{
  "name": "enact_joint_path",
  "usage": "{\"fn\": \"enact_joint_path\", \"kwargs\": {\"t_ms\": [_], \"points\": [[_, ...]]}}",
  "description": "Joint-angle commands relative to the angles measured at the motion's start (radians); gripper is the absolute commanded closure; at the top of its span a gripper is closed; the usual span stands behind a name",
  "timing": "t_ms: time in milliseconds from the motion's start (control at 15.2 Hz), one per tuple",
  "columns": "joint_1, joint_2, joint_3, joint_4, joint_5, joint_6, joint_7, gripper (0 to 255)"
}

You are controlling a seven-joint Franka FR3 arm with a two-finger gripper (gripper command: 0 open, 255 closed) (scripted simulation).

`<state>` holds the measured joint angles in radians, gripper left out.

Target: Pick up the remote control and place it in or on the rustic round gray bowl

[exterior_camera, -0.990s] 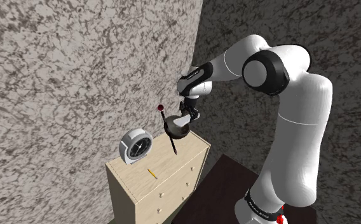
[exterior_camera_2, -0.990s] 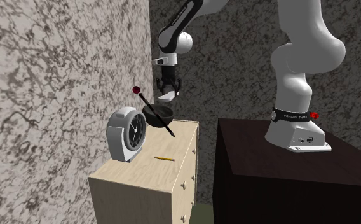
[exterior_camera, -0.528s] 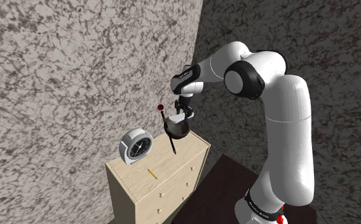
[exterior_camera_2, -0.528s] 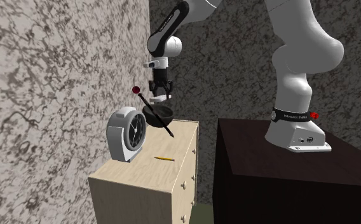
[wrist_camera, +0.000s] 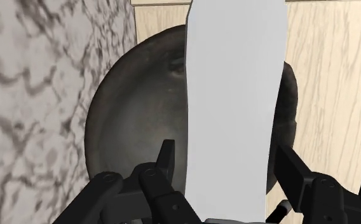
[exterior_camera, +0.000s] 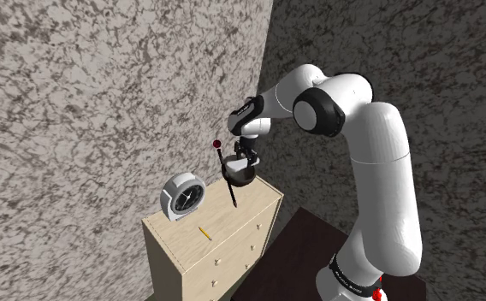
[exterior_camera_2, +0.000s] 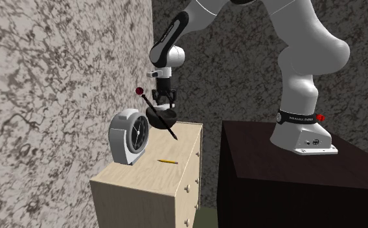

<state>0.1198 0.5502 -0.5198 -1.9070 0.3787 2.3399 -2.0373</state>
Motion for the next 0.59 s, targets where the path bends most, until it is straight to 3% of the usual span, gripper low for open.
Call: {"fn": "enact_joint_path", "kwargs": {"t_ms": [0,528], "points": [[-0.005,0.019,0.010,0.000,0.012,0.016,-0.006,255],[-0.010,0.032,0.017,0.000,0.020,0.027,-0.011,255]]}}
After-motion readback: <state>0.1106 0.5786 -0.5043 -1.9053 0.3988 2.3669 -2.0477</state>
